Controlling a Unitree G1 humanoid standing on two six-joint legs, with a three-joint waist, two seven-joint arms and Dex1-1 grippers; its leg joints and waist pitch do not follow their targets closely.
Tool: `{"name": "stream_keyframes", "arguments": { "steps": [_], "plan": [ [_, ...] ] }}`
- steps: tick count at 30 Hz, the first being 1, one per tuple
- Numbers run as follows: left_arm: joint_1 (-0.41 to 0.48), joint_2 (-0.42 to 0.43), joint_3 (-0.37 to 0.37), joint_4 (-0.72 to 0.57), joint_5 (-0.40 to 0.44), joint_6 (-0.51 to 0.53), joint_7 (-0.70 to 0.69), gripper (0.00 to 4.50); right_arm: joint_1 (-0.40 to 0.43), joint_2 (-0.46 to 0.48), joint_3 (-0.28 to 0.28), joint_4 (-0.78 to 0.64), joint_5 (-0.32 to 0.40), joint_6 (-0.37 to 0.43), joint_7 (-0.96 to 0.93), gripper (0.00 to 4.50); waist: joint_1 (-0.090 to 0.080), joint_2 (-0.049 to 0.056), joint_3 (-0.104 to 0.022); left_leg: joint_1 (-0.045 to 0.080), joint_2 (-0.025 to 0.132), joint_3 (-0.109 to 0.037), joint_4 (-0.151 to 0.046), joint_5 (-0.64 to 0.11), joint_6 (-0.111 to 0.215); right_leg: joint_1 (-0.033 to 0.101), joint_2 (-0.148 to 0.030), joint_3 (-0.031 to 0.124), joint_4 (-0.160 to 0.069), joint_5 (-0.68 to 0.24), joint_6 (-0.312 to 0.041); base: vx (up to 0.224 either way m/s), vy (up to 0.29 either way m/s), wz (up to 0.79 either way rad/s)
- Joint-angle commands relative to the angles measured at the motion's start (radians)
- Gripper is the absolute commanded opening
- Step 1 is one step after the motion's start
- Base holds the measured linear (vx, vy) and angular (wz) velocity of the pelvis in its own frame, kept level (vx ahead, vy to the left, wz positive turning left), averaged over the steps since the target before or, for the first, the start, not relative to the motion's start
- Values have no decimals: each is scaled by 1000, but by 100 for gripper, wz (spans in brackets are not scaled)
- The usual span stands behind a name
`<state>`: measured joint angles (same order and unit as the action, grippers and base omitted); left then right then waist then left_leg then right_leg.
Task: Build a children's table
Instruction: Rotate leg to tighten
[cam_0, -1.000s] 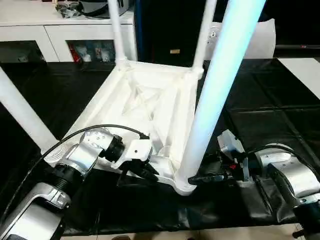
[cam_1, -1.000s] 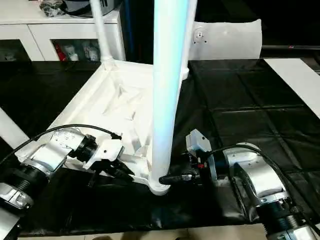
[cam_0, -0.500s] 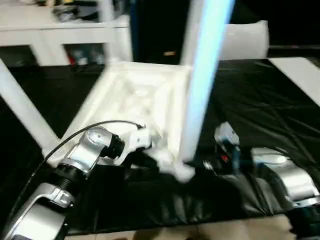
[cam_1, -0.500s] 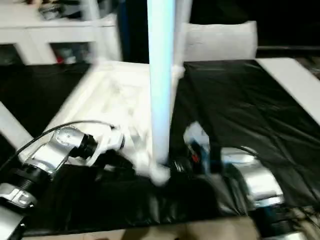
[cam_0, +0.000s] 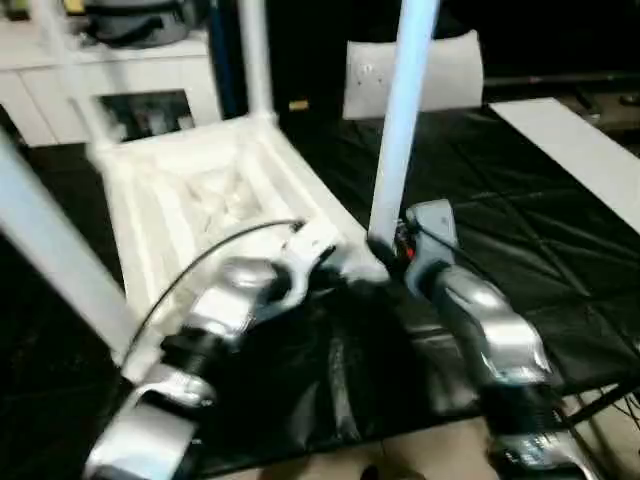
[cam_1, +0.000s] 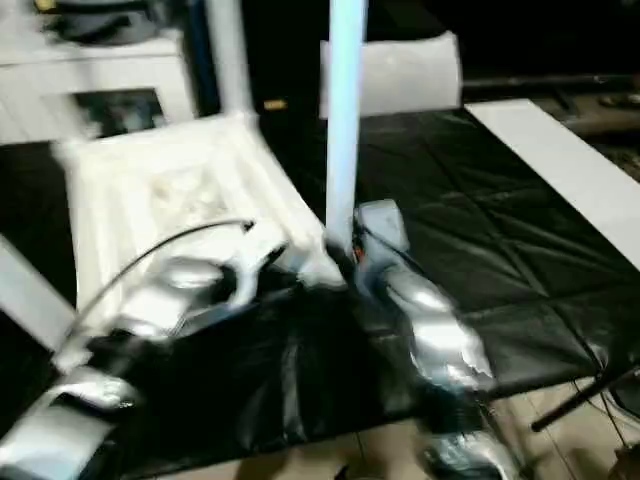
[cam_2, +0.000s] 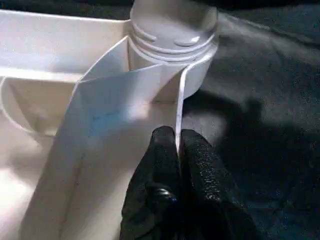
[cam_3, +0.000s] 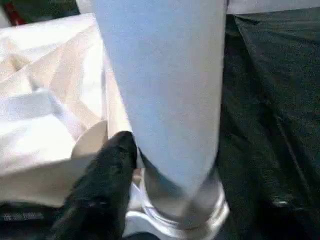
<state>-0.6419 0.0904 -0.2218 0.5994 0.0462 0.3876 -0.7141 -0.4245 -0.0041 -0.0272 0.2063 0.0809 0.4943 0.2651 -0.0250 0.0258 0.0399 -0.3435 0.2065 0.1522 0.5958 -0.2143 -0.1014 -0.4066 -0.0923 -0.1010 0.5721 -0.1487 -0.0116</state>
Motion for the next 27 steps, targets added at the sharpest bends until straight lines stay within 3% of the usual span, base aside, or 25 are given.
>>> {"name": "stream_keyframes", "arguments": {
  "steps": [1,4,6,8,10,14,16,21,24,26,27],
  "plan": [
    [-24,-41,11,-57,-42,-42,6,0,17,54,95,-7,57,9,76,285,13,-8,-65,-15,2,9,-68,-135,78,60,-38,39,-65,-289,-175,57,-17,8],
    [-18,-28,7,-61,-42,-51,-12,0,33,35,101,-25,55,-4,100,306,25,-9,-71,-19,0,12,-63,-53,103,69,-39,44,-48,-165,-214,38,-14,4],
    [-1,20,-10,-74,-37,-70,-79,0,73,-31,98,-74,69,-26,174,331,36,-8,-74,-20,2,11,-61,-12,123,74,-40,45,-39,-106,-223,0,0,0],
    [4,32,-15,-78,-35,-73,-97,0,80,-46,93,-83,73,-30,193,346,38,-7,-74,-22,4,12,-58,12,148,71,-39,46,-33,-56,-239,0,0,0],
    [28,103,-46,-102,-21,-70,-175,0,113,-129,72,-115,89,-69,291,357,39,-4,-68,-19,6,14,-62,-44,141,70,-41,43,-41,-128,-242,0,0,0],
    [37,147,-62,-104,-13,-87,-233,0,132,-184,69,-135,103,-85,365,394,38,-4,-64,-18,8,14,-66,-103,112,68,-40,44,-51,-214,-219,0,0,0],
    [49,193,-85,-115,-13,-109,-313,0,158,-250,84,-161,121,-103,460,402,41,-5,-60,-14,9,14,-69,-143,91,63,-41,44,-60,-285,-191,0,0,0],
    [61,270,-130,-133,-31,-160,-482,0,189,-354,116,-188,154,-126,632,447,53,-6,-60,-13,12,13,-71,-142,94,61,-42,46,-58,-293,-184,0,0,0],
    [64,334,-183,-137,-25,-250,-621,0,192,-424,145,-190,173,-139,761,447,64,-5,-60,-9,15,14,-71,-140,94,57,-43,48,-55,-282,-193,0,0,0],
    [62,344,-191,-133,-23,-265,-641,0,191,-436,151,-188,180,-142,782,447,72,-4,-61,-8,16,15,-71,-133,92,57,-43,48,-52,-267,-200,0,0,0],
    [61,362,-207,-131,-23,-293,-689,0,185,-462,163,-181,193,-150,834,447,76,-8,-61,-7,17,16,-71,-130,89,57,-43,48,-51,-260,-204,0,0,0]
  ]
}}
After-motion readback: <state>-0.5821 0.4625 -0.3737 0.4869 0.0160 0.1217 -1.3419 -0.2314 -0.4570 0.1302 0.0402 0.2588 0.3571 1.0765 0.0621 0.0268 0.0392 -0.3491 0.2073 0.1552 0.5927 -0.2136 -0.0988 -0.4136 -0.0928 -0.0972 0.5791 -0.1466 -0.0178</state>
